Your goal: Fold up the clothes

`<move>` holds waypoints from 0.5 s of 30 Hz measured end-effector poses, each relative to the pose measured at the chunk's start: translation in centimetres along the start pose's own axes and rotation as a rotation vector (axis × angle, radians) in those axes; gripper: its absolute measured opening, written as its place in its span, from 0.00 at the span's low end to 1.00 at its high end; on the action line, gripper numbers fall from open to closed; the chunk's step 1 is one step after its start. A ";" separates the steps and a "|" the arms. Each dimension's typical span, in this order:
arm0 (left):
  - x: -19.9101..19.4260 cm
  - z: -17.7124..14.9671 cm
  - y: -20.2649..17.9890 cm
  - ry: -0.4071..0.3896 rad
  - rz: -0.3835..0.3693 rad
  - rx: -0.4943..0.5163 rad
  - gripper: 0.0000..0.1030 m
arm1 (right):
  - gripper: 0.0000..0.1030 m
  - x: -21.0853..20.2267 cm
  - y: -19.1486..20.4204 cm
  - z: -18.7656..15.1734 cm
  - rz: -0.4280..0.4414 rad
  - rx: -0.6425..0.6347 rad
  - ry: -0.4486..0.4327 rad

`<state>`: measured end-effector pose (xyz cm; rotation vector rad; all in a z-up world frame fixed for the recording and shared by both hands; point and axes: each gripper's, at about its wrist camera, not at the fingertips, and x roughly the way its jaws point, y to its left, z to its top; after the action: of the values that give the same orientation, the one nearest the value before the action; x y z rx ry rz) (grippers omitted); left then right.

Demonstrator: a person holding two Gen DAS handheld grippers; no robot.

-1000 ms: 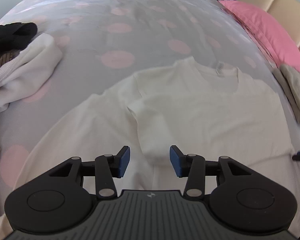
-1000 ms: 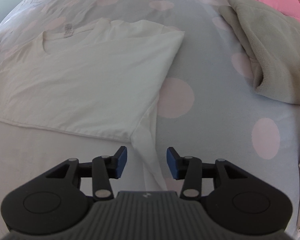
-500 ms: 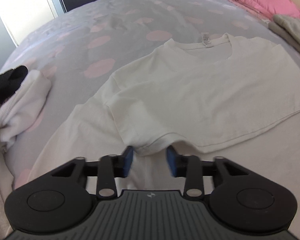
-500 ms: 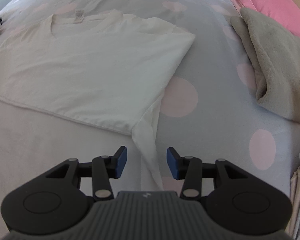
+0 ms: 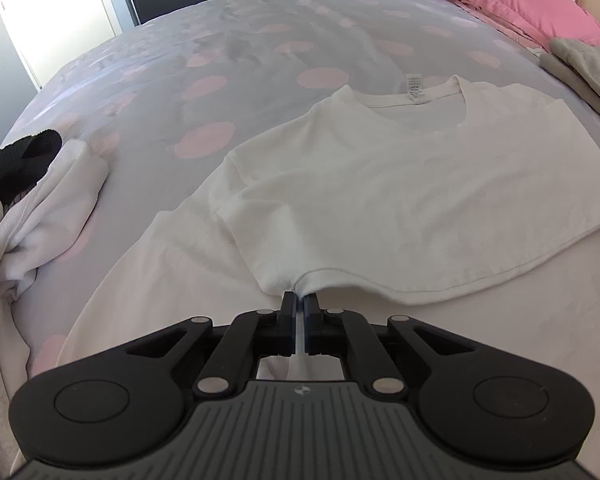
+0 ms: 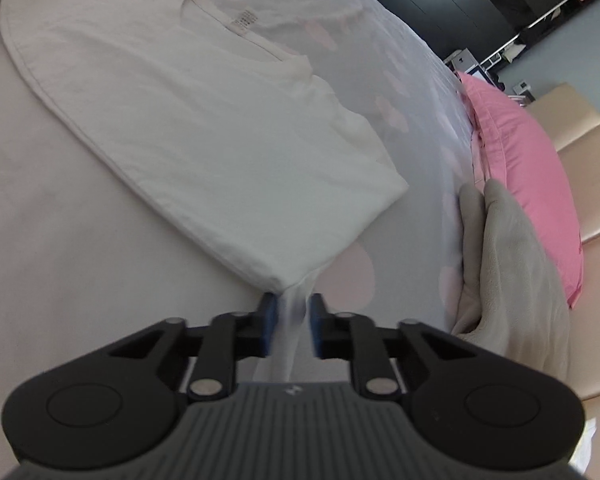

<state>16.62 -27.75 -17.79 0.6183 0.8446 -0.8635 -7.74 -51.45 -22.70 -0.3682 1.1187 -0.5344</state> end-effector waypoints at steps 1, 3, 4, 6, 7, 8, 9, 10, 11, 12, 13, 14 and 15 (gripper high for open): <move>-0.1 -0.1 -0.3 0.002 0.001 0.018 0.01 | 0.07 -0.1 -0.2 0.0 -0.004 0.003 0.002; -0.3 -0.2 -1.0 0.006 0.004 0.054 0.01 | 0.05 0.0 -1.3 -0.1 0.001 0.042 0.034; -0.4 -0.2 -1.4 0.008 0.005 0.075 0.01 | 0.04 0.0 -2.0 -0.3 0.005 0.073 0.050; -0.5 -0.5 -2.4 0.007 0.008 0.130 0.01 | 0.03 0.3 -3.2 -0.6 -0.017 0.131 0.085; -0.5 -0.7 -2.9 0.007 0.009 0.157 0.01 | 0.03 0.7 -4.0 -0.8 -0.032 0.166 0.107; -0.5 -0.8 -3.5 0.009 0.013 0.185 0.01 | 0.03 1.1 -4.8 -1.1 -0.020 0.212 0.128; -0.3 -0.9 -4.0 0.018 0.022 0.211 0.01 | 0.03 1.5 -5.6 -1.5 0.019 0.265 0.147; 0.0 -1.1 -4.3 0.033 0.024 0.229 0.01 | 0.03 2.0 -6.4 -1.9 0.060 0.318 0.166; 0.2 -1.2 -4.5 0.057 0.019 0.239 0.01 | 0.03 2.3 -6.7 -2.2 0.093 0.348 0.180; 0.6 -1.4 -4.6 0.088 0.015 0.249 0.01 | 0.03 2.6 -7.0 -2.5 0.127 0.377 0.194; 0.8 -1.5 -4.6 0.110 0.011 0.260 0.01 | 0.04 2.9 -7.2 -2.7 0.154 0.386 0.213; 0.9 -1.6 -4.6 0.128 0.006 0.271 0.01 | 0.05 3.1 -7.2 -2.8 0.181 0.387 0.241; 0.9 -1.7 -4.5 0.139 -0.003 0.279 0.01 | 0.06 3.1 -7.6 -3.0 0.194 0.392 0.256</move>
<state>12.55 -29.15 -20.01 0.9297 0.8563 -0.9578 -11.12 -59.46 -22.21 0.1531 1.2470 -0.6245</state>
